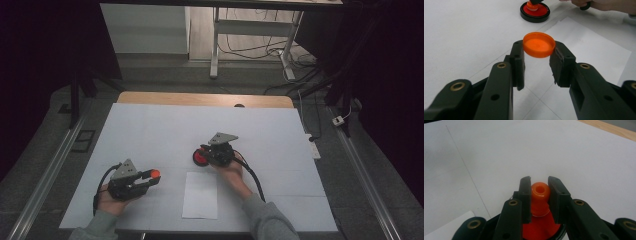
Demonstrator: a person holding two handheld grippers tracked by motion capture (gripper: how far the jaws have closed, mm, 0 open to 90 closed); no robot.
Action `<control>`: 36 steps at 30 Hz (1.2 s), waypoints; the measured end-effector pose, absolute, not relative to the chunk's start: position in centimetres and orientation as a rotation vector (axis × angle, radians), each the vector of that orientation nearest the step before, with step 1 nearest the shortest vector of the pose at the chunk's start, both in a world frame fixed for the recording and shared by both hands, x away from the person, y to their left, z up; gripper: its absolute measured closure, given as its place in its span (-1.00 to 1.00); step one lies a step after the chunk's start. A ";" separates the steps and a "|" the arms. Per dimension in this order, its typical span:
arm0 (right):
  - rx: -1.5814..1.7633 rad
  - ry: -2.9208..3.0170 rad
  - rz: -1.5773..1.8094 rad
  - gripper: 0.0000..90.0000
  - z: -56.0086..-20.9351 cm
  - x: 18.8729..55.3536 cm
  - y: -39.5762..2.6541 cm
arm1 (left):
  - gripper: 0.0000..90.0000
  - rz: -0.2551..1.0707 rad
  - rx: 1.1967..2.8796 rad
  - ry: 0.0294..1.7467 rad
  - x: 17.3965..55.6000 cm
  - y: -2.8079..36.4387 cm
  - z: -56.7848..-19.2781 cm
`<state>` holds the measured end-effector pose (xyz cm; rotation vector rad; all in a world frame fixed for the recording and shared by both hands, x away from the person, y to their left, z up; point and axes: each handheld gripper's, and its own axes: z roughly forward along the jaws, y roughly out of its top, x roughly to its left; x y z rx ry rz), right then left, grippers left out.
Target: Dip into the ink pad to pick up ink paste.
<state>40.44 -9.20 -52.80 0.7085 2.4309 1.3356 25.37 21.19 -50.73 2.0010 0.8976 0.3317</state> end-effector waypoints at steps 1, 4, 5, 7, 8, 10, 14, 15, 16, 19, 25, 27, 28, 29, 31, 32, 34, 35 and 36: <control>0.709 2.432 1.336 0.62 -52.8 40.5 -9.2 | 0.45 0.332 2.001 0.898 25.4 21.2 -50.7; 0.714 2.423 1.347 0.62 -52.9 40.4 -9.3 | 0.45 0.333 2.002 0.898 25.3 21.1 -50.7; 0.713 2.419 1.353 0.62 -53.0 40.4 -9.3 | 0.45 0.332 2.001 0.897 25.3 21.1 -50.7; 0.718 2.410 1.366 0.62 -53.1 40.4 -9.4 | 0.45 0.334 1.998 0.897 25.3 21.1 -50.7; 0.721 2.411 1.368 0.62 -53.1 40.4 -9.4 | 0.45 0.333 1.996 0.898 25.3 21.2 -50.7; 0.722 2.410 1.370 0.62 -53.1 40.4 -9.4 | 0.45 0.331 1.995 0.900 25.3 21.2 -50.7; 0.723 2.405 1.376 0.62 -53.2 40.3 -9.4 | 0.45 0.329 1.998 0.897 25.3 21.2 -50.7; 0.722 2.406 1.372 0.62 -53.2 40.3 -9.4 | 0.45 0.328 1.998 0.897 25.4 21.2 -50.7; 0.720 2.405 1.376 0.62 -53.2 40.3 -9.4 | 0.45 0.328 1.997 0.896 25.4 21.2 -50.7; 0.720 2.409 1.370 0.62 -53.1 40.4 -9.4 | 0.45 0.329 1.995 0.898 25.4 21.2 -50.7; 0.719 2.409 1.361 0.62 -53.1 40.3 -9.3 | 0.45 0.330 1.993 0.897 25.3 21.2 -50.7; 0.723 2.407 1.362 0.62 -53.1 40.3 -9.3 | 0.45 0.331 1.991 0.899 25.4 21.3 -50.7; 0.722 2.406 1.361 0.62 -53.1 40.3 -9.3 | 0.45 0.330 1.991 0.900 25.4 21.3 -50.7; 0.723 2.405 1.360 0.62 -53.1 40.3 -9.3 | 0.45 0.330 1.992 0.901 25.4 21.3 -50.7; 0.728 2.407 1.363 0.61 -53.1 40.3 -9.3 | 0.45 0.330 1.996 0.899 25.4 21.3 -50.7; 0.730 2.406 1.373 0.61 -53.1 40.4 -9.3 | 0.45 0.330 1.995 0.900 25.4 21.3 -50.7; 0.731 2.387 1.432 0.61 -53.0 40.5 -9.8 | 0.45 0.330 1.989 0.900 25.4 21.3 -50.7; 0.758 2.362 1.489 0.61 -52.7 40.6 -10.1 | 0.45 0.329 1.986 0.900 25.4 21.4 -50.7; 0.779 2.335 1.536 0.61 -52.2 40.6 -10.5 | 0.45 0.330 1.985 0.900 25.4 21.5 -50.7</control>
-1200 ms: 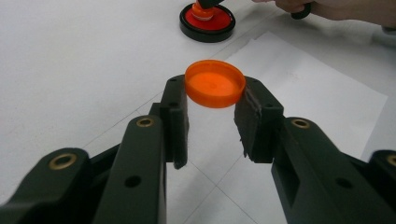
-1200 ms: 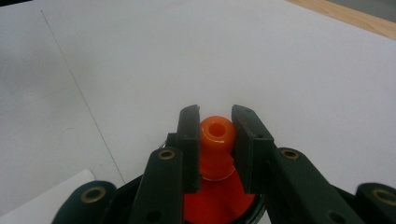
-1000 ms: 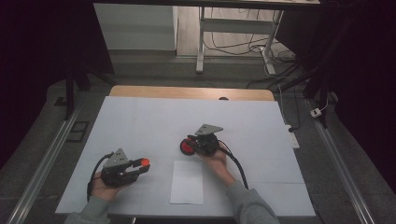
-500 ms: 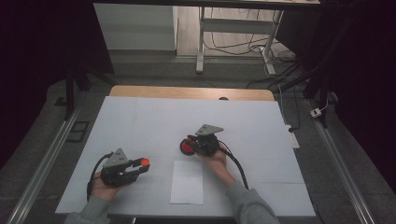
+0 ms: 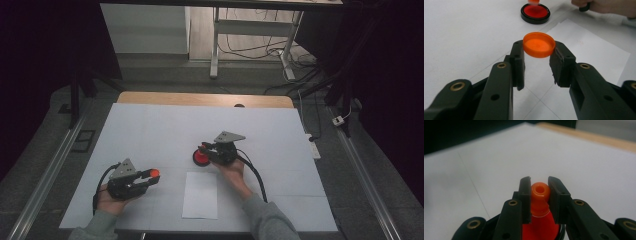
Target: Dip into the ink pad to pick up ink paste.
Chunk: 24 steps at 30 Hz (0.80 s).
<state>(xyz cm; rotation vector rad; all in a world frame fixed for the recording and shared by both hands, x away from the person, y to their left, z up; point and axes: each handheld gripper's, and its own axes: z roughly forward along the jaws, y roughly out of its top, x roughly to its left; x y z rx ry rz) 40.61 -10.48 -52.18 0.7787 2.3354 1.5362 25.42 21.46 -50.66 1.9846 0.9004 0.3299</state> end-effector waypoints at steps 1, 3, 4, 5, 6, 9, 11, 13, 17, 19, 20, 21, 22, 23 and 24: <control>0.779 2.311 1.563 0.61 -51.6 40.6 -10.8 | 0.45 0.329 1.984 0.902 25.4 21.5 -50.7; 0.769 2.285 1.590 0.61 -50.6 40.4 -11.1 | 0.45 0.328 1.986 0.904 25.5 21.5 -50.7; 0.766 2.282 1.596 0.61 -50.3 40.3 -11.3 | 0.45 0.330 1.987 0.905 25.5 21.5 -50.7; 0.759 2.279 1.598 0.61 -50.0 40.2 -11.4 | 0.45 0.331 1.989 0.902 25.5 21.5 -50.7; 0.758 2.279 1.600 0.61 -49.9 40.1 -11.4 | 0.45 0.332 1.989 0.901 25.5 21.4 -50.7; 0.751 2.295 1.597 0.61 -49.7 39.9 -11.5 | 0.45 0.335 1.990 0.899 25.5 21.3 -50.7; 0.750 2.307 1.590 0.61 -49.7 39.8 -11.5 | 0.45 0.331 1.988 0.900 25.6 21.4 -50.7; 0.753 2.316 1.593 0.61 -49.7 39.8 -11.6 | 0.45 0.328 1.984 0.901 25.7 21.4 -50.7; 0.755 2.320 1.598 0.61 -49.4 39.7 -11.9 | 0.45 0.324 1.978 0.898 26.1 21.3 -50.8; 0.755 2.318 1.597 0.61 -49.2 39.7 -12.2 | 0.45 0.320 1.978 0.895 26.2 21.3 -50.8; 0.757 2.314 1.598 0.61 -49.1 39.6 -12.3 | 0.45 0.316 1.977 0.894 26.3 21.3 -50.8; 0.758 2.308 1.600 0.61 -49.0 39.6 -12.5 | 0.45 0.314 1.975 0.894 26.4 21.2 -50.8; 0.762 2.302 1.603 0.61 -48.9 39.6 -12.6 | 0.45 0.313 1.976 0.891 26.5 21.2 -50.8; 0.767 2.298 1.607 0.61 -48.9 39.6 -12.7 | 0.45 0.314 1.977 0.891 26.5 21.2 -50.8; 0.770 2.294 1.608 0.61 -48.8 39.5 -12.8 | 0.45 0.314 1.977 0.889 26.5 21.2 -50.8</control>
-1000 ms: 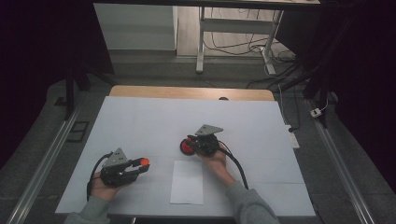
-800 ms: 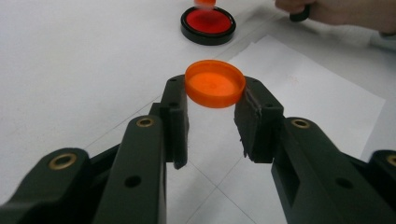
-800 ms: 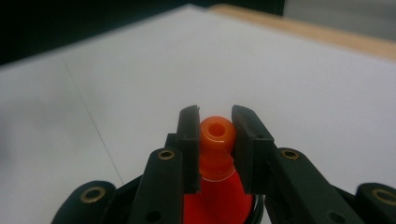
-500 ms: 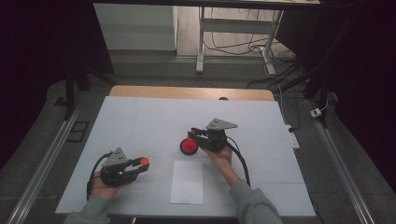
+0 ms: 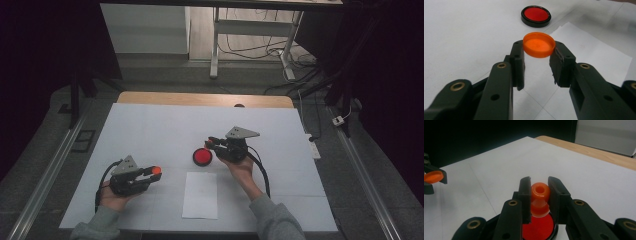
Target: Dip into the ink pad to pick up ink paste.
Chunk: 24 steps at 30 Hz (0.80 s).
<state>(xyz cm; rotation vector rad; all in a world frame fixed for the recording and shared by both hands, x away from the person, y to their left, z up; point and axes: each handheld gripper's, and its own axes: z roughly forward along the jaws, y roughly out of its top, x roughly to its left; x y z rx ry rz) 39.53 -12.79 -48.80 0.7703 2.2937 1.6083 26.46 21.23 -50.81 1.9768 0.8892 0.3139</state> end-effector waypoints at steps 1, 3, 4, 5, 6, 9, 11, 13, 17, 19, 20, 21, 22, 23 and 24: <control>0.768 2.290 1.607 0.61 -48.7 39.5 -12.9 | 0.45 0.314 1.977 0.888 26.4 21.2 -50.8; 0.768 2.285 1.610 0.61 -48.6 39.4 -12.9 | 0.45 0.314 1.977 0.890 26.4 21.3 -50.8; 0.766 2.284 1.612 0.61 -48.5 39.3 -12.9 | 0.45 0.316 1.975 0.890 26.3 21.3 -50.8; 0.763 2.286 1.613 0.61 -48.4 39.2 -12.9 | 0.45 0.315 1.976 0.890 26.3 21.3 -50.8; 0.757 2.287 1.616 0.61 -48.4 39.2 -12.9 | 0.45 0.316 1.981 0.891 26.3 21.3 -50.8; 0.745 2.290 1.617 0.61 -48.3 39.1 -12.8 | 0.45 0.323 1.984 0.889 26.2 21.3 -50.7; 0.738 2.296 1.619 0.61 -48.2 39.0 -12.8 | 0.45 0.327 1.985 0.890 26.1 21.3 -50.7; 0.733 2.302 1.620 0.61 -48.2 38.9 -12.8 | 0.45 0.330 1.985 0.894 26.0 21.4 -50.7; 0.716 2.311 1.614 0.61 -48.2 38.7 -12.7 | 0.45 0.331 1.983 0.893 26.0 21.4 -50.7; 0.712 2.311 1.614 0.61 -48.1 38.7 -12.7 | 0.45 0.331 1.985 0.894 26.0 21.4 -50.7; 0.710 2.310 1.612 0.61 -48.1 38.7 -12.7 | 0.45 0.330 1.985 0.893 26.0 21.4 -50.7; 0.707 2.311 1.610 0.61 -48.1 38.6 -12.8 | 0.45 0.330 1.985 0.893 26.0 21.4 -50.7; 0.707 2.306 1.613 0.61 -48.1 38.6 -12.7 | 0.45 0.330 1.985 0.893 26.0 21.4 -50.7; 0.706 2.306 1.613 0.61 -48.1 38.6 -12.7 | 0.45 0.330 1.985 0.893 26.0 21.4 -50.7; 0.703 2.310 1.608 0.61 -48.1 38.5 -12.8 | 0.45 0.329 1.986 0.893 26.0 21.4 -50.7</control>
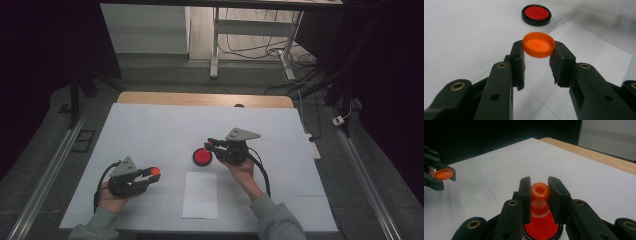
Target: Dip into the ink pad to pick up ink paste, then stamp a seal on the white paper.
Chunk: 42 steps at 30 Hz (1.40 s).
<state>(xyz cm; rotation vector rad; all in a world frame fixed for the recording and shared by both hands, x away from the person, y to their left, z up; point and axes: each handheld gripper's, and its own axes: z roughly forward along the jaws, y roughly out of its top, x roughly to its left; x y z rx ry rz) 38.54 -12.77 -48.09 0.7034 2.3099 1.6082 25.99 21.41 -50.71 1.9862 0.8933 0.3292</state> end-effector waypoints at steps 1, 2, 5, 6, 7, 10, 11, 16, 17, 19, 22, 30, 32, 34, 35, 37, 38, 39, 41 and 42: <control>0.704 2.310 1.608 0.61 -48.1 38.5 -12.8 | 0.45 0.330 1.986 0.893 26.0 21.4 -50.7; 0.705 2.311 1.608 0.61 -48.1 38.5 -12.8 | 0.45 0.331 1.985 0.892 26.0 21.4 -50.7; 0.701 2.311 1.607 0.61 -48.1 38.4 -12.8 | 0.45 0.331 1.985 0.891 26.0 21.3 -50.7; 0.701 2.310 1.608 0.61 -48.0 38.4 -12.8 | 0.45 0.330 1.986 0.890 26.0 21.3 -50.7; 0.701 2.306 1.612 0.61 -48.0 38.3 -12.8 | 0.45 0.329 1.986 0.891 26.0 21.3 -50.7; 0.698 2.312 1.611 0.61 -47.9 38.2 -12.9 | 0.45 0.330 1.987 0.892 26.0 21.4 -50.7; 0.698 2.312 1.612 0.61 -47.9 38.2 -12.9 | 0.45 0.330 1.985 0.892 26.0 21.4 -50.7; 0.686 2.326 1.610 0.61 -48.0 37.7 -12.8 | 0.45 0.331 1.984 0.891 25.9 21.4 -50.7; 0.683 2.327 1.609 0.61 -48.0 37.6 -12.7 | 0.45 0.331 1.985 0.891 25.9 21.4 -50.6; 0.677 2.335 1.606 0.61 -48.0 37.4 -12.7 | 0.45 0.331 1.983 0.892 25.9 21.4 -50.6; 0.674 2.340 1.604 0.61 -48.0 37.0 -12.8 | 0.45 0.330 1.984 0.893 26.0 21.5 -50.7; 0.668 2.346 1.597 0.61 -47.9 36.4 -13.3 | 0.45 0.331 1.985 0.894 25.9 21.4 -50.7; 0.669 2.346 1.596 0.61 -47.9 36.3 -13.4 | 0.45 0.332 1.984 0.894 25.9 21.5 -50.7; 0.665 2.350 1.593 0.61 -47.9 36.1 -13.5 | 0.45 0.331 1.984 0.894 25.9 21.4 -50.7; 0.666 2.349 1.594 0.61 -47.9 36.1 -13.6 | 0.45 0.332 1.984 0.894 25.9 21.4 -50.7; 0.665 2.350 1.595 0.61 -47.9 36.0 -13.6 | 0.45 0.331 1.985 0.894 25.9 21.4 -50.7; 0.663 2.352 1.596 0.61 -47.9 35.9 -13.7 | 0.45 0.331 1.985 0.894 25.9 21.4 -50.7; 0.663 2.354 1.597 0.61 -47.9 35.9 -13.7 | 0.45 0.331 1.984 0.895 25.9 21.5 -50.7; 0.664 2.354 1.604 0.61 -48.0 35.7 -13.7 | 0.45 0.330 1.984 0.895 25.9 21.5 -50.7; 0.659 2.357 1.602 0.61 -48.0 35.7 -13.7 | 0.45 0.330 1.984 0.895 25.9 21.5 -50.7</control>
